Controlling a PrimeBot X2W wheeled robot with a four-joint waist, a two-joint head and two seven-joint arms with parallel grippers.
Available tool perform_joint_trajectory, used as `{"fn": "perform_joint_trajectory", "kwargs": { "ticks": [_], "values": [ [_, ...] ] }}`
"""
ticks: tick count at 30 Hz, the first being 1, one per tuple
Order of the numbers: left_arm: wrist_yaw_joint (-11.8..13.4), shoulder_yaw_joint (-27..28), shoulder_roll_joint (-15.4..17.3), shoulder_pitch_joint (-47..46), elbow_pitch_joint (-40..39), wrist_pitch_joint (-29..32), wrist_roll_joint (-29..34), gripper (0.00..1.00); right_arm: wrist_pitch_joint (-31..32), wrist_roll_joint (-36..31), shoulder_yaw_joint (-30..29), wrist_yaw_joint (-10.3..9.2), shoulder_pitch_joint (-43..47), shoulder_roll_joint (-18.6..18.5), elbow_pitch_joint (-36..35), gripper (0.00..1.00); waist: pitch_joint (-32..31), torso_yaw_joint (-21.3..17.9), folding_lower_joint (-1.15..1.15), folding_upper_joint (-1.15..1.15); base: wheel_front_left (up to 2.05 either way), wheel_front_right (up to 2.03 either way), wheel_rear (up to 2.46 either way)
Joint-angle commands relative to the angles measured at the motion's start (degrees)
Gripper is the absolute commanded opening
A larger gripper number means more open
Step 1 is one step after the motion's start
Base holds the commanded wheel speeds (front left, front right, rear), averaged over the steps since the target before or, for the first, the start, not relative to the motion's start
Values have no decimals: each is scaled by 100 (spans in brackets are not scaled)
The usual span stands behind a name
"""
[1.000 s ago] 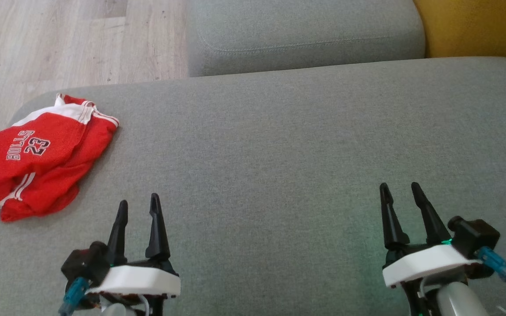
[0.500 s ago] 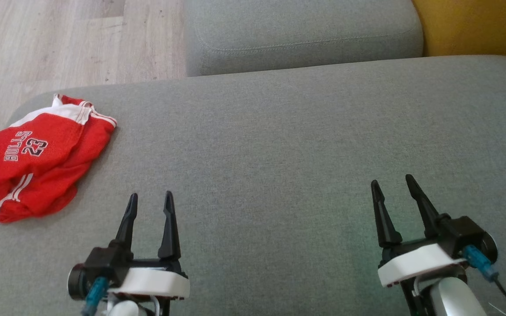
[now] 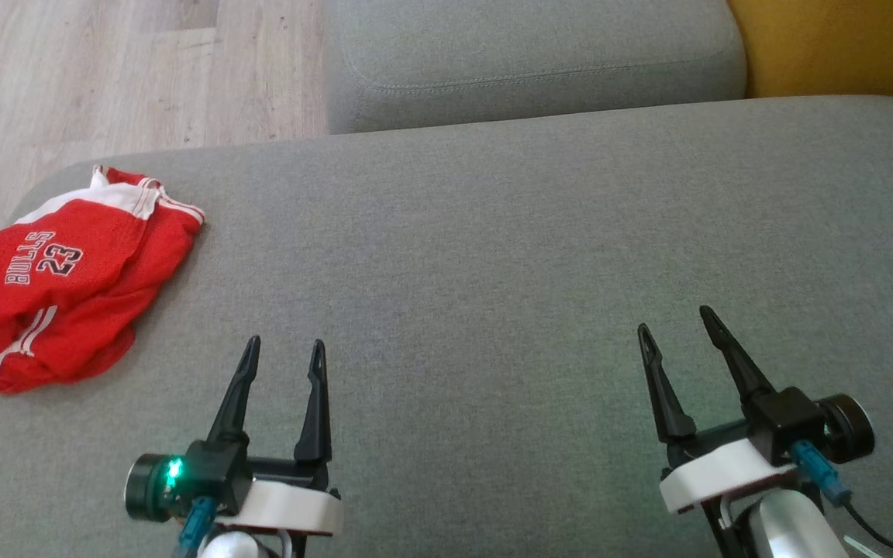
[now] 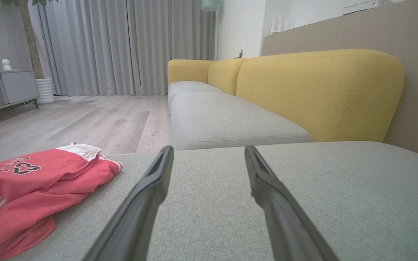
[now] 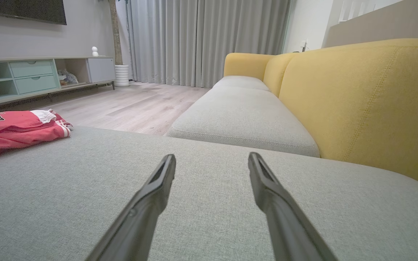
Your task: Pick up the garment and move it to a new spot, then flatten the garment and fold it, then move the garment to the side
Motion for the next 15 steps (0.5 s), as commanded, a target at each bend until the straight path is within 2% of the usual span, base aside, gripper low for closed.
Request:
{"fn": "perform_joint_trajectory", "kwargs": {
  "ticks": [1, 11, 15],
  "values": [
    [3, 144, 40, -331, -152, -55, 40, 100, -79, -21, 137, 43, -315, -48, -216, 100, 1, 2, 0, 0, 0, 0, 0],
    [27, 178, 40, -342, -70, -55, 13, 100, -79, 15, 83, 43, -303, -48, -206, 100, 5, 23, 0, 0, 0, 0, 0],
    [38, 182, 40, -380, -35, -55, 17, 100, -79, -1, 81, 43, -296, -48, -195, 100, 32, 150, 0, 0, 0, 0, 0]
  ]
}}
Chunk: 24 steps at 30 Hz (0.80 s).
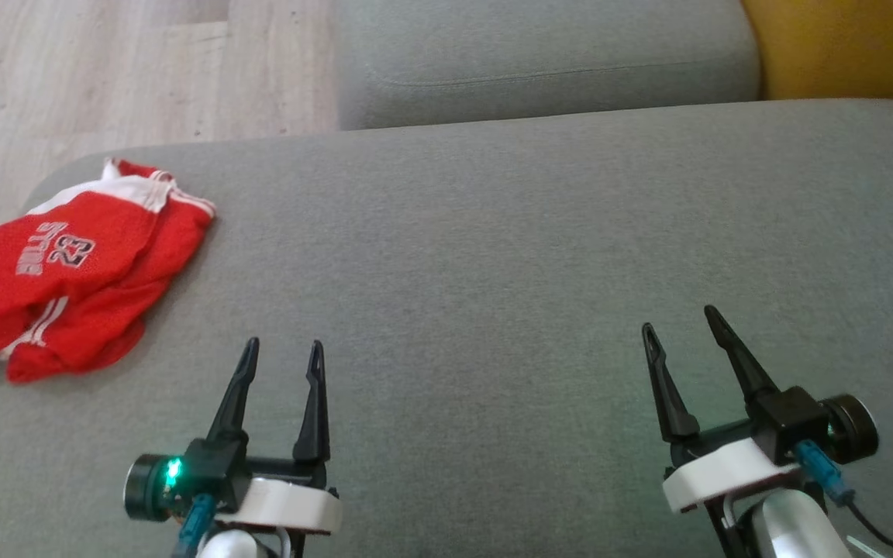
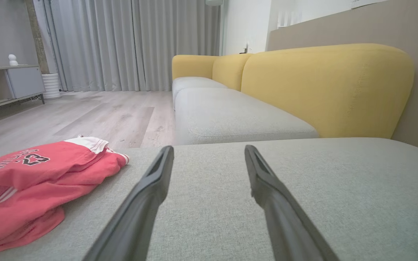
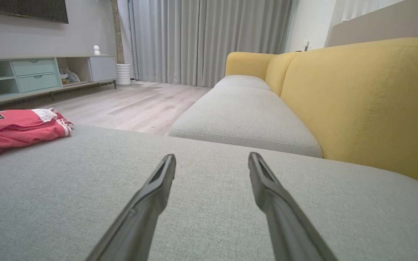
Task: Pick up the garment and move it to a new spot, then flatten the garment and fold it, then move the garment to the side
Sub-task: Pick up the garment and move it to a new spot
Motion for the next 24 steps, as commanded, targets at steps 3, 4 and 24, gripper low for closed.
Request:
{"fn": "perform_joint_trajectory", "kwargs": {
  "ticks": [3, 4, 24],
  "values": [
    [47, 203, 40, -357, -170, -55, 24, 100, -79, -52, 188, 43, -297, -36, -188, 100, 11, 236, 0, 0, 0, 0, 0],
    [47, 219, 40, -349, -167, -55, 29, 100, -79, -65, 206, 43, -295, -36, -182, 100, 8, 314, 0, 0, 0, 0, 0],
    [164, 976, 40, -24, -390, -55, 198, 100, -79, -56, 219, 43, -79, -36, -175, 100, -48, 2359, 0, 0, 0, 0, 0]
  ]
}}
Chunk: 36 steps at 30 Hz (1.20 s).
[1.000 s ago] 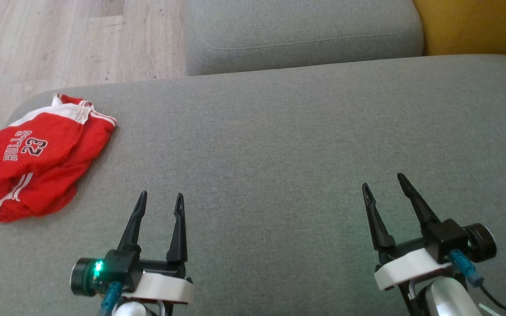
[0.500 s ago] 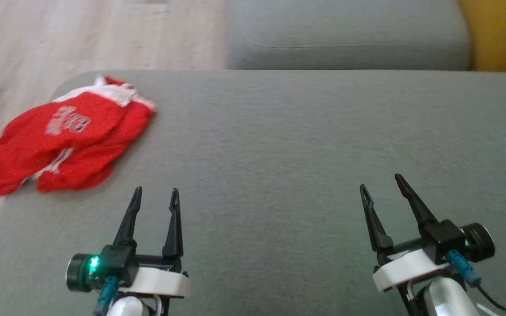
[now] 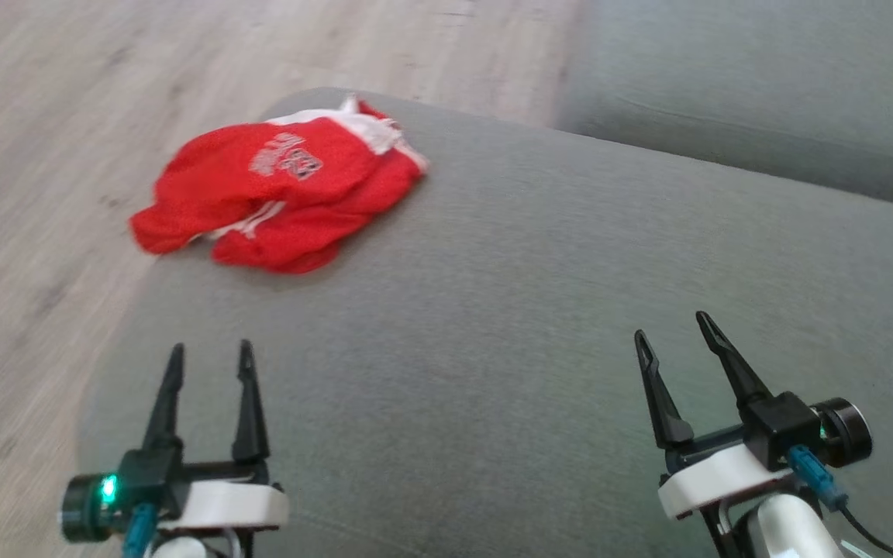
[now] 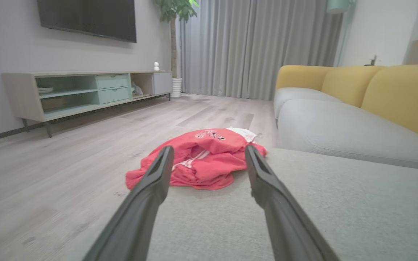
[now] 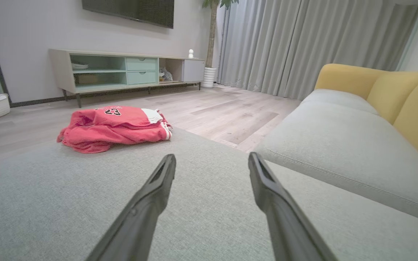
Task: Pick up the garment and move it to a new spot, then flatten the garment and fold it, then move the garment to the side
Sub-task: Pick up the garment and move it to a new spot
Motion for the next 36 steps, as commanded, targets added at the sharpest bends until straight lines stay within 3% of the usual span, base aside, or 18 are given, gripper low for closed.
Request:
{"fn": "perform_joint_trajectory", "kwargs": {
  "ticks": [1, 9, 15, 18, 23, 29, 36],
  "values": [
    [39, 248, 25, -180, -258, -55, 74, 100, -77, -29, 135, 43, -116, -35, -179, 100, 9, 260, 0, 0, 0, 0, 0],
    [-48, 620, 87, -511, -580, -55, 300, 100, -77, -269, 125, 43, -150, -75, -185, 100, 316, 393, 0, 0, 0, 0, 0],
    [-335, 677, 298, -1700, -335, -55, 382, 100, -77, -402, 149, 43, -459, -498, -266, 100, 1037, 272, 0, 0, 0, 0, 0],
    [-526, 588, 452, -2485, 245, -55, 457, 100, -77, -434, 187, 43, -663, -758, -325, 100, 1462, 161, 0, 0, 0, 0, 0],
    [-662, 482, 634, -3816, 1924, -43, 517, 100, -77, -484, 251, 43, -1001, -1199, -454, 100, 2158, -54, 0, 0, 0, 0, 0],
    [-717, 382, 632, -5090, 3620, 130, 495, 100, -77, -491, 92, 43, -1188, -1514, -658, 100, 2862, -184, 0, 0, 0, 0, 0],
    [-598, 379, 656, -5685, 4772, 276, 452, 100, -77, -522, 28, 43, -1336, -1570, -793, 100, 3258, -276, 0, 0, 0, 0, 0]
  ]
}}
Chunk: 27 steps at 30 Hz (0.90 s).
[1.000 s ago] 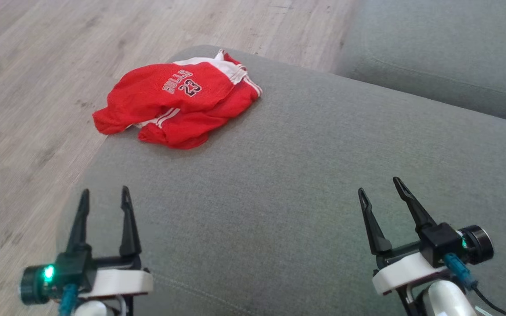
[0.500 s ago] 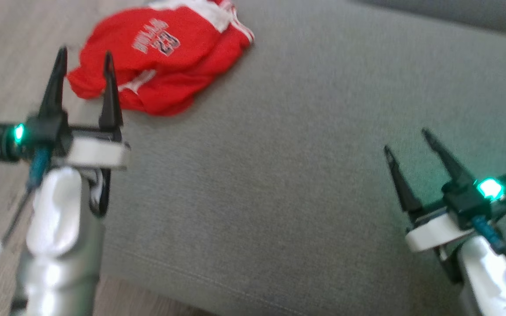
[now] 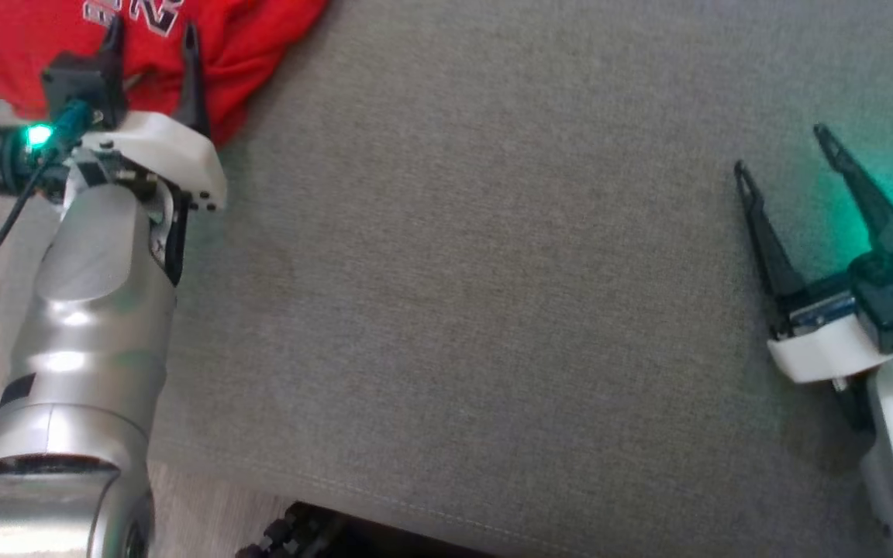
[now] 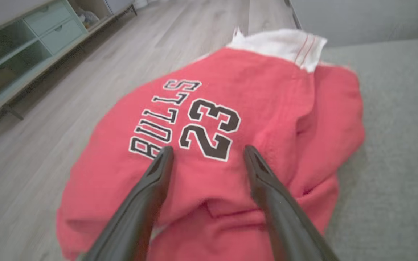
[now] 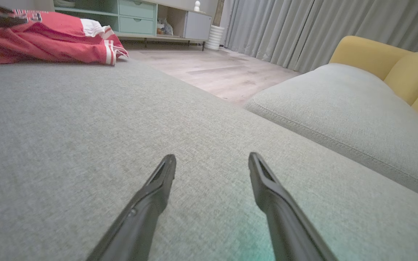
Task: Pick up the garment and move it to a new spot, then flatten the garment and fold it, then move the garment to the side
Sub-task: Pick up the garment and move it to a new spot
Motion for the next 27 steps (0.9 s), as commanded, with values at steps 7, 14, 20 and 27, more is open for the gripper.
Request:
{"fn": "perform_joint_trajectory", "kwargs": {
  "ticks": [7, 14, 20, 27],
  "values": [
    [113, 26, 310, -318, 305, -212, 4, 0, -4, -96, 59, 40, -72, -26, 9, 100, 205, -96, -1, 0, 0, 0, 0],
    [182, -103, 468, -513, -287, -338, 88, 0, -4, -43, 193, 40, -101, 219, 140, 100, -330, -148, -1, 0, 0, 0, 0],
    [48, -227, 680, -608, -1356, -341, 140, 0, -4, 62, 335, 40, -36, 619, 280, 100, -1094, -402, -1, 0, 0, 0, 0],
    [-222, -514, 765, -885, -2423, -342, 136, 0, -4, 170, 346, 40, 139, 1105, 362, 100, -1889, -1055, -1, 0, 0, 0, 0]
  ]
}}
